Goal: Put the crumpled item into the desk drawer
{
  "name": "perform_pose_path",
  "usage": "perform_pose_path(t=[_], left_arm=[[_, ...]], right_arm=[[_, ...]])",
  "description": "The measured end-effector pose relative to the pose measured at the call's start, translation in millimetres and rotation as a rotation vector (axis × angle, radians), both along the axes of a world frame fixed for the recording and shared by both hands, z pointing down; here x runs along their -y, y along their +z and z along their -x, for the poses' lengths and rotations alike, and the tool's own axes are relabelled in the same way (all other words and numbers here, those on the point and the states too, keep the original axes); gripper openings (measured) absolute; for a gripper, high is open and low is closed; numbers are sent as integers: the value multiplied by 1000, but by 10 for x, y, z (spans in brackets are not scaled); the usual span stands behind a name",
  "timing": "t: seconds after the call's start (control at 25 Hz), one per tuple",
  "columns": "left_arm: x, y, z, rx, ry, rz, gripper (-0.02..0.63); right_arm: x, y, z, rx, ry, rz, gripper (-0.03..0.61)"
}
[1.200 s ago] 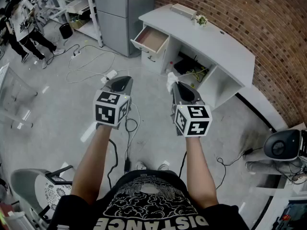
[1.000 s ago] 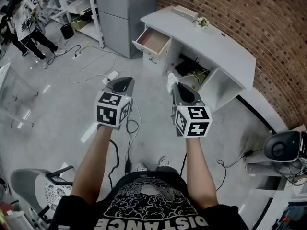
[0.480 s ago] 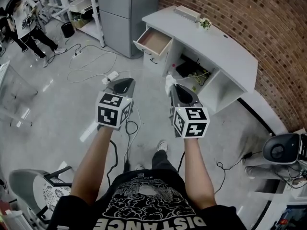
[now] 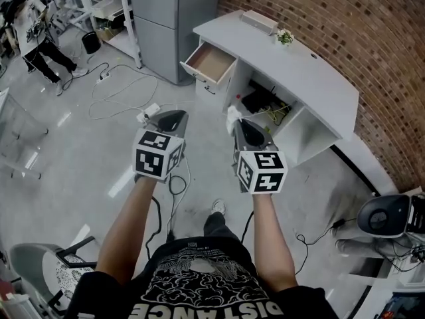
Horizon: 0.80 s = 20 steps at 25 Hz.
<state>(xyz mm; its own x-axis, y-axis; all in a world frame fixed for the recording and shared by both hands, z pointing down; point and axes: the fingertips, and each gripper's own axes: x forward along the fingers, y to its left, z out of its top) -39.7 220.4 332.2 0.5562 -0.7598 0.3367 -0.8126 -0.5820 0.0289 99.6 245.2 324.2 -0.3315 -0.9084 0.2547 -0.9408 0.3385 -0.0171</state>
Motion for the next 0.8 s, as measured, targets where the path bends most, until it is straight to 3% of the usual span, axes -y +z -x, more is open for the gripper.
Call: perform_pose_path(t=[0.8], left_arm=[[1273, 57, -800, 29, -64, 18, 0]], right_arm=[[1355, 80, -755, 24, -80, 16, 18]])
